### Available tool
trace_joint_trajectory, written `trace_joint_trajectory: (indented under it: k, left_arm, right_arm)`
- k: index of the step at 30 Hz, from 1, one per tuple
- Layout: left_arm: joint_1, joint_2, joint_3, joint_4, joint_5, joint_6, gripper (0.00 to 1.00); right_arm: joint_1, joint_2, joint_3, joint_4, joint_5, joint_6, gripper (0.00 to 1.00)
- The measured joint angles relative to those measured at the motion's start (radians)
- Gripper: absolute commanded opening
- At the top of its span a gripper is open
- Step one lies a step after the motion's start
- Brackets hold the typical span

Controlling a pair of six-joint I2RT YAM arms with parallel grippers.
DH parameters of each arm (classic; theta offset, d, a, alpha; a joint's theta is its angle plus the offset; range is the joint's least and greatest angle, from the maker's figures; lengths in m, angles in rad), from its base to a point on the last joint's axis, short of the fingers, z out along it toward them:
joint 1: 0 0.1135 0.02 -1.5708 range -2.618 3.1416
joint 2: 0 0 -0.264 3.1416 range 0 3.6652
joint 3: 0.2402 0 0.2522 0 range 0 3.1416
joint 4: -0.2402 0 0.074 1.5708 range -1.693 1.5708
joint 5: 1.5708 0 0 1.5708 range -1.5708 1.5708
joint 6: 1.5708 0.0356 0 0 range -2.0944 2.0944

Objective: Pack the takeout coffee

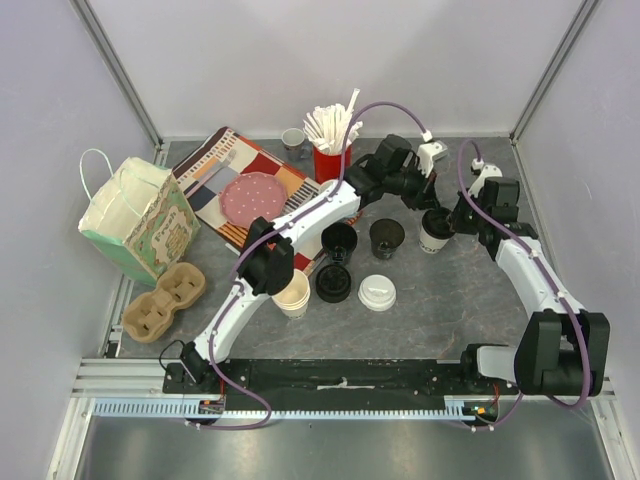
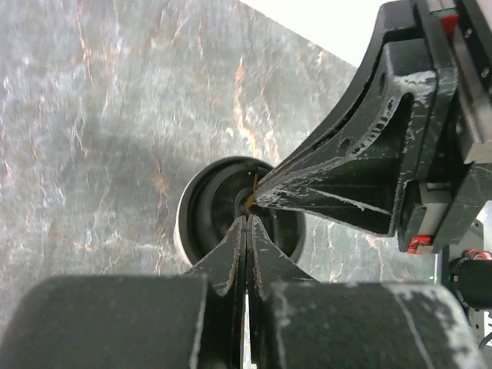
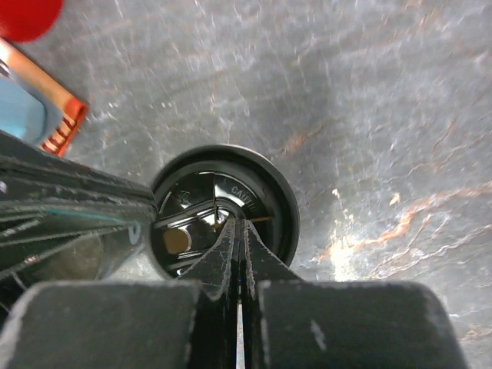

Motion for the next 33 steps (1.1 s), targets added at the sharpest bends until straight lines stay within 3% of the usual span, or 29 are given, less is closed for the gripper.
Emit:
trace_joint_trajectory:
  k: [5, 14, 26, 33]
  left_arm:
    - [-0.003, 0.013, -0.092, 0.053, -0.014, -0.002, 0.02]
    - [-0.017, 0.017, -0.095, 0.07, -0.037, 0.003, 0.02]
    - [-0.002, 0.004, 0.095, -0.045, -0.012, 0.014, 0.02]
    - [0.036, -0.012, -0.042, -0.054, -0.01, 0.014, 0.02]
  right_arm:
    - [-0.006, 0.021, -0.042, 0.064, -0.024, 0.01, 0.0]
    - [-0.006, 0.016, -0.041, 0.06, -0.033, 0.005, 0.0]
    - [-0.005, 0.024, 0.087, -0.012, -0.13, -0.023, 0.0]
    - [0.0, 0.034, 0.077, 0.027, -0.201, -0.029, 0.0]
